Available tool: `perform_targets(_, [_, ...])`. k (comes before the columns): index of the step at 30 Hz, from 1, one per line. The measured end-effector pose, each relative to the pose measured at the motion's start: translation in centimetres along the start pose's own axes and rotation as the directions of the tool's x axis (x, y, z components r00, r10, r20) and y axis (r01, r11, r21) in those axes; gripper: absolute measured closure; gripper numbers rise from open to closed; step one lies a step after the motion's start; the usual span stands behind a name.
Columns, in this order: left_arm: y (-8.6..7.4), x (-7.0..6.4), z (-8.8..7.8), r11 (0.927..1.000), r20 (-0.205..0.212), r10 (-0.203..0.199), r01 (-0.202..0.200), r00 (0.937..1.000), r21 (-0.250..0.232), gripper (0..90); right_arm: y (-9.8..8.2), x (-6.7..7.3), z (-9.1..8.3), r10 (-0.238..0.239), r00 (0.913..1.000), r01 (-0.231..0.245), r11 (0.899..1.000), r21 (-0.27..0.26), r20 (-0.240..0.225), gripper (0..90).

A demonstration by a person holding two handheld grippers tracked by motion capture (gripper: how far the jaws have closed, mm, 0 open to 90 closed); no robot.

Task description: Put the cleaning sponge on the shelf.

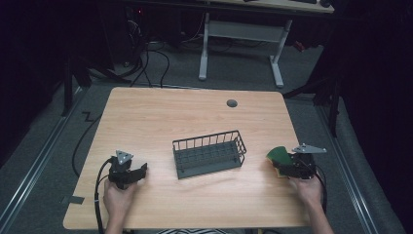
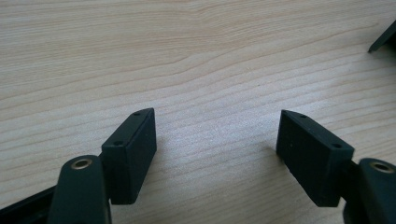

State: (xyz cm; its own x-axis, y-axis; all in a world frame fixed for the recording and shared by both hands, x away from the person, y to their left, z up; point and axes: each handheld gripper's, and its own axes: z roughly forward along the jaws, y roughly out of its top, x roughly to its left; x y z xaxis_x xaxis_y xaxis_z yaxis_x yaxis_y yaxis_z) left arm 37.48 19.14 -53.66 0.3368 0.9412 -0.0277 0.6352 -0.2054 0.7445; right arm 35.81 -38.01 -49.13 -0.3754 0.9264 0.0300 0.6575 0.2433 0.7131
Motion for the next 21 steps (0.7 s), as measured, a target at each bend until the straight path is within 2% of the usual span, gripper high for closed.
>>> perform_targets(4, [0.0, 0.0, 0.0, 1.0, 0.001, 0.001, -0.001, 1.0, 0.001, 29.0, 0.8, 1.2, -0.5, -0.012, 0.9998, 0.012, 1.0, -0.028, -0.015, 30.2])
perform_targets(10, [0.0, -0.1, 0.0, 1.0, -0.012, 0.005, -0.005, 0.9999, 0.003, 29.1, 2.3, 2.8, -1.1, -0.071, 0.9973, 0.07, 0.997, -0.041, -0.021, 30.2])
perform_targets(21, [0.0, -0.1, 0.0, 1.0, -0.012, 0.006, -0.006, 0.9999, 0.003, 29.0, 5.2, 4.7, -2.6, -0.09, 0.9917, 0.081, 0.992, -0.093, -0.091, 30.1])
